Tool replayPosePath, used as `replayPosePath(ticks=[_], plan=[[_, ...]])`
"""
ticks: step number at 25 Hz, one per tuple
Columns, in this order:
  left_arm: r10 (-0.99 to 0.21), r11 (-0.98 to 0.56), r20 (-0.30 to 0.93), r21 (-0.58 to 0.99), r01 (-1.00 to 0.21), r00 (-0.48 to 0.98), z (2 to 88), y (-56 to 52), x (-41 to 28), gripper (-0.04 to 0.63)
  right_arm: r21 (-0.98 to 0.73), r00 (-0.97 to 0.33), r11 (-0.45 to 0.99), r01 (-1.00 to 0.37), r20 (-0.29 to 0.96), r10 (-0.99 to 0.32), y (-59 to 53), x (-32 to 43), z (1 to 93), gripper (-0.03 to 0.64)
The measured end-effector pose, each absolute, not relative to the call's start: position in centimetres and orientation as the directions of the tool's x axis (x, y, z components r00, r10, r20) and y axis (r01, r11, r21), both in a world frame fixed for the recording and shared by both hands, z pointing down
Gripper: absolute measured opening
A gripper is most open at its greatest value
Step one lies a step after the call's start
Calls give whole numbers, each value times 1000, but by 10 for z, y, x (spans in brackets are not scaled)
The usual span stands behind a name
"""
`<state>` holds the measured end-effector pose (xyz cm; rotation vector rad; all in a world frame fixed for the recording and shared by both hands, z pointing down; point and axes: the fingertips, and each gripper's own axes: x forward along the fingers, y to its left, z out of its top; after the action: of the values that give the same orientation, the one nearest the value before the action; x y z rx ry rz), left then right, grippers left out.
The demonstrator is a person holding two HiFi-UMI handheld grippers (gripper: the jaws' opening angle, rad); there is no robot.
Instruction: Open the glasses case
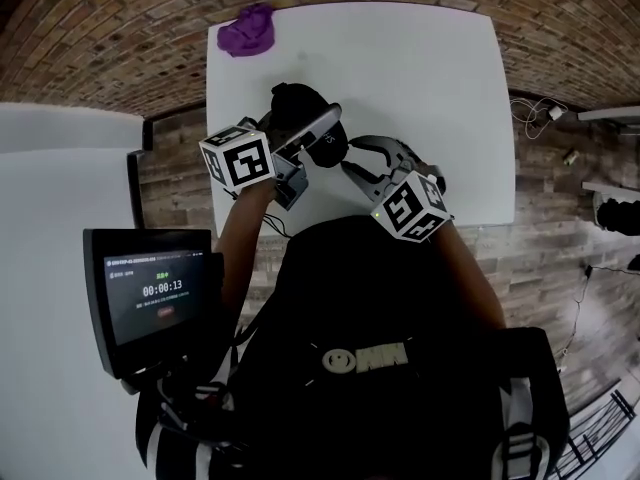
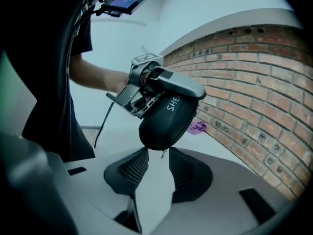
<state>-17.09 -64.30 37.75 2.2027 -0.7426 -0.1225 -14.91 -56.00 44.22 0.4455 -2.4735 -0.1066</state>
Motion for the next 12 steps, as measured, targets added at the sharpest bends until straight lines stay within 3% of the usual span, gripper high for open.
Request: replayPosePath(ticks=[2, 3, 4, 12], plan=[[-522, -529, 174, 702, -477, 835, 381, -639, -168, 296, 235, -717, 938, -257, 604, -348, -558, -148, 450, 113], [-508, -535, 184, 698, -476, 841, 382, -637, -167, 296, 264, -698, 934, -241, 621, -356, -558, -147, 454, 38], [-499, -539, 190, 697, -474, 846, 384, -635, -166, 293, 285, -685, 931, -227, 633, -361, -558, -146, 456, 9], [-505, -506, 168, 737, -448, 847, 387, -634, -167, 290, 312, -665, 918, -244, 635, -392, -560, -147, 464, 9]])
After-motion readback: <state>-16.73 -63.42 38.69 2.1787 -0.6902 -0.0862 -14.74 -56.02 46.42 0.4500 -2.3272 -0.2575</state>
